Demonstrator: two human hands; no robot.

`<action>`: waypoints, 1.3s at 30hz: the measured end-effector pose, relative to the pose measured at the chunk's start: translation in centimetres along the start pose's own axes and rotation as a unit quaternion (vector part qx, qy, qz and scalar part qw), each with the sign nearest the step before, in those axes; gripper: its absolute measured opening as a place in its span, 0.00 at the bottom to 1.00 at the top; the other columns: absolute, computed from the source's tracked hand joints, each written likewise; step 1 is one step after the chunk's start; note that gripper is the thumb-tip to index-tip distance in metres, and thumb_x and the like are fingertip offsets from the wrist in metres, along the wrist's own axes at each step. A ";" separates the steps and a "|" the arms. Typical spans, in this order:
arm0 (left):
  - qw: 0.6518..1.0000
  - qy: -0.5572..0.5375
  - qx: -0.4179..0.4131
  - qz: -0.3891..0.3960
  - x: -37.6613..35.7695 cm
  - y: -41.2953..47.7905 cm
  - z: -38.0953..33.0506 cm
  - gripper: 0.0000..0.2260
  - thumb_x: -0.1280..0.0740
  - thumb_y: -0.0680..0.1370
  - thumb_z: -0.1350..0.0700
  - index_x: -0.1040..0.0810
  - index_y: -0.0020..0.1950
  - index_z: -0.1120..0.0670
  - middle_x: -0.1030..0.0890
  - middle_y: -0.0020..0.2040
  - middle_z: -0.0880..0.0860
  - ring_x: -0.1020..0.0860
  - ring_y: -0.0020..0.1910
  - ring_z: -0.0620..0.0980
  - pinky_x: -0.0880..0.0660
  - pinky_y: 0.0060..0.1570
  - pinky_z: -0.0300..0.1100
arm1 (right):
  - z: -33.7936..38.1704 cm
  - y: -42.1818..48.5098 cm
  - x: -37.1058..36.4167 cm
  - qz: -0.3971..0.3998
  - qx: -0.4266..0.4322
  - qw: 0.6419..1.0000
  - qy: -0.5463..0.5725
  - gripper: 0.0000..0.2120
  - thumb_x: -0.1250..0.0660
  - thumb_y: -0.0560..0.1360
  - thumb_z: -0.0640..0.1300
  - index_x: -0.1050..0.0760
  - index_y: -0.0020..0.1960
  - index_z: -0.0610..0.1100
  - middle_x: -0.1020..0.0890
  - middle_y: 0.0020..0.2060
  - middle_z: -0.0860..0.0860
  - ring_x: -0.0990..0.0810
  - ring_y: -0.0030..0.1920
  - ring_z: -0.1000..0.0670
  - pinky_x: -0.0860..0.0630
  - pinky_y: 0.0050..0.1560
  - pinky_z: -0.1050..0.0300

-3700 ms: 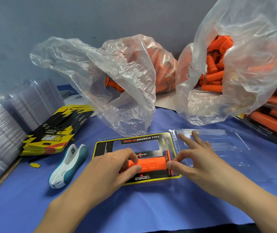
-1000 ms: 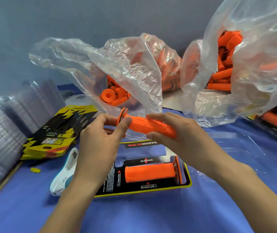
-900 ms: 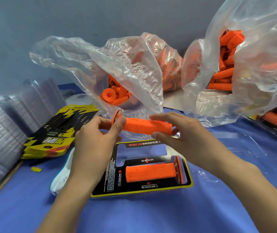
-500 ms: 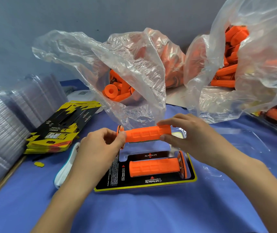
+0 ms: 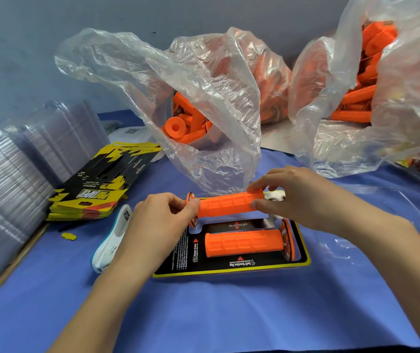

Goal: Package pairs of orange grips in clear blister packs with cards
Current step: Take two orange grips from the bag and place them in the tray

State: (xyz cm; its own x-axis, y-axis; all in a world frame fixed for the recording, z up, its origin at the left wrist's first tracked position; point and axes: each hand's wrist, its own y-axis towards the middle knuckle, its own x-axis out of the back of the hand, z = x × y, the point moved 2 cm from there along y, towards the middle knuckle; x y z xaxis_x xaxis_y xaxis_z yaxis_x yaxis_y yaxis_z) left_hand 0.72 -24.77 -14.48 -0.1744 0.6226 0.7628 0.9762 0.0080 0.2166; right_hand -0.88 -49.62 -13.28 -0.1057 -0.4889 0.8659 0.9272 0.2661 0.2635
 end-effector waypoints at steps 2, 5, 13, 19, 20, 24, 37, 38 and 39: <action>1.000 0.008 0.000 0.005 -0.1 0.0 0.1 0.18 0.32 0.76 0.40 0.21 0.30 0.48 0.22 0.30 0.35 0.24 0.31 0.40 0.34 0.30 0.38 | -0.1 0.1 0.0 0.005 -0.005 1.000 0.001 0.11 0.31 0.73 0.57 0.19 0.55 0.59 0.26 0.42 0.67 0.28 0.47 0.62 0.35 0.47 0.73; 1.000 0.023 -0.007 0.008 -0.4 -0.1 0.1 0.18 0.33 0.76 0.39 0.21 0.31 0.48 0.22 0.29 0.34 0.25 0.34 0.33 0.35 0.27 0.33 | -0.2 0.1 -0.2 0.018 -0.012 1.000 -0.016 0.12 0.31 0.73 0.58 0.19 0.56 0.59 0.24 0.44 0.63 0.30 0.44 0.62 0.35 0.46 0.64; 0.999 0.041 0.000 0.012 -0.9 -0.1 0.3 0.19 0.34 0.75 0.37 0.21 0.32 0.48 0.20 0.29 0.43 0.24 0.34 0.41 0.33 0.33 0.39 | -0.4 -0.1 -0.5 0.037 -0.025 0.999 -0.027 0.11 0.32 0.73 0.60 0.19 0.54 0.61 0.22 0.48 0.61 0.31 0.48 0.59 0.31 0.51 0.57; 0.999 0.048 0.000 0.013 -1.2 -0.1 0.5 0.19 0.34 0.75 0.36 0.21 0.33 0.48 0.20 0.30 0.43 0.24 0.34 0.39 0.32 0.33 0.39 | -0.4 0.0 -0.6 0.039 -0.029 0.998 -0.034 0.12 0.32 0.73 0.61 0.19 0.54 0.60 0.22 0.49 0.60 0.28 0.49 0.58 0.28 0.54 0.54; 0.999 0.048 0.000 0.014 -1.2 0.0 0.6 0.19 0.34 0.76 0.36 0.21 0.33 0.48 0.20 0.30 0.43 0.24 0.34 0.39 0.31 0.33 0.39 | -0.4 0.1 -0.6 0.040 -0.028 0.998 -0.034 0.12 0.32 0.73 0.61 0.19 0.54 0.60 0.22 0.49 0.60 0.28 0.49 0.58 0.28 0.53 0.54; 0.999 0.045 0.002 0.016 -1.4 -0.1 0.7 0.19 0.35 0.76 0.36 0.22 0.34 0.48 0.21 0.29 0.43 0.23 0.33 0.41 0.30 0.33 0.41 | -0.4 0.1 -0.7 0.044 -0.028 0.998 -0.038 0.12 0.32 0.73 0.61 0.19 0.54 0.61 0.23 0.48 0.60 0.26 0.48 0.57 0.28 0.52 0.54; 0.998 0.057 -0.003 0.008 -0.3 0.3 0.3 0.17 0.38 0.76 0.34 0.25 0.36 0.46 0.23 0.32 0.42 0.25 0.37 0.39 0.36 0.33 0.36 | -0.4 -0.1 1.0 -0.011 -0.030 0.999 -0.019 0.24 0.46 0.74 0.65 0.24 0.63 0.57 0.24 0.53 0.60 0.28 0.56 0.56 0.31 0.55 0.56; 0.999 0.051 -0.003 0.001 0.0 0.4 0.3 0.17 0.38 0.76 0.34 0.25 0.36 0.46 0.23 0.30 0.43 0.26 0.35 0.38 0.36 0.32 0.36 | -0.4 -0.2 1.2 -0.029 -0.030 0.999 -0.018 0.24 0.46 0.74 0.65 0.24 0.64 0.57 0.24 0.54 0.60 0.28 0.56 0.55 0.32 0.54 0.57; 0.999 0.043 -0.003 -0.003 0.3 0.5 0.4 0.18 0.38 0.76 0.35 0.25 0.37 0.47 0.24 0.29 0.44 0.26 0.34 0.39 0.36 0.32 0.39 | -0.3 -0.4 1.5 -0.050 -0.032 0.998 -0.014 0.24 0.46 0.74 0.63 0.24 0.65 0.57 0.25 0.53 0.60 0.28 0.56 0.54 0.33 0.54 0.57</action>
State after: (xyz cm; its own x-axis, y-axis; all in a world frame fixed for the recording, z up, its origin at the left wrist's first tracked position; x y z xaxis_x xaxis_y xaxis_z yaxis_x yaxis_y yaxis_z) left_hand 1.21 -24.29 -14.40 -0.1905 0.5531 0.8111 0.9745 0.0066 0.2244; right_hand -1.25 -50.69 -12.23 -0.2088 -0.4867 0.8483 0.9321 0.1634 0.3232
